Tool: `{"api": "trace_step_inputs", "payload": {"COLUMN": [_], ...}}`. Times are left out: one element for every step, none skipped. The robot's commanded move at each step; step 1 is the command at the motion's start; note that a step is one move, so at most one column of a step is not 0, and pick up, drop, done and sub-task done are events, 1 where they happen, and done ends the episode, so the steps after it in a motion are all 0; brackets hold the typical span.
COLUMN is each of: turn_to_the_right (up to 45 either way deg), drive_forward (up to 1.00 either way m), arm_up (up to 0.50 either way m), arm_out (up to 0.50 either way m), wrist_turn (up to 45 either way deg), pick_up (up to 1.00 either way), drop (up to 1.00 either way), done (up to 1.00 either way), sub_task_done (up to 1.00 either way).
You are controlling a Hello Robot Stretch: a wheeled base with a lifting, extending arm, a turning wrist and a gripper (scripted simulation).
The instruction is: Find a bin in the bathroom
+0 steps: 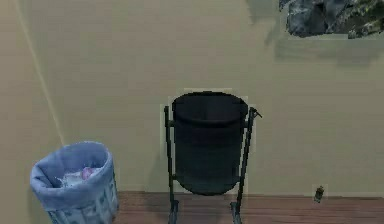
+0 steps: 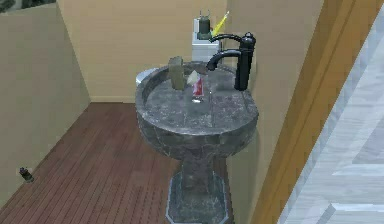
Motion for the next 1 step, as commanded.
{"api": "trace_step_inputs", "payload": {"turn_to_the_right": [0.0], "drive_forward": [0.0], "arm_up": [0.0], "arm_out": [0.0], "wrist_turn": [0.0], "pick_up": [0.0], "drop": [0.0], "done": [1.0], "sub_task_done": [0.0]}}
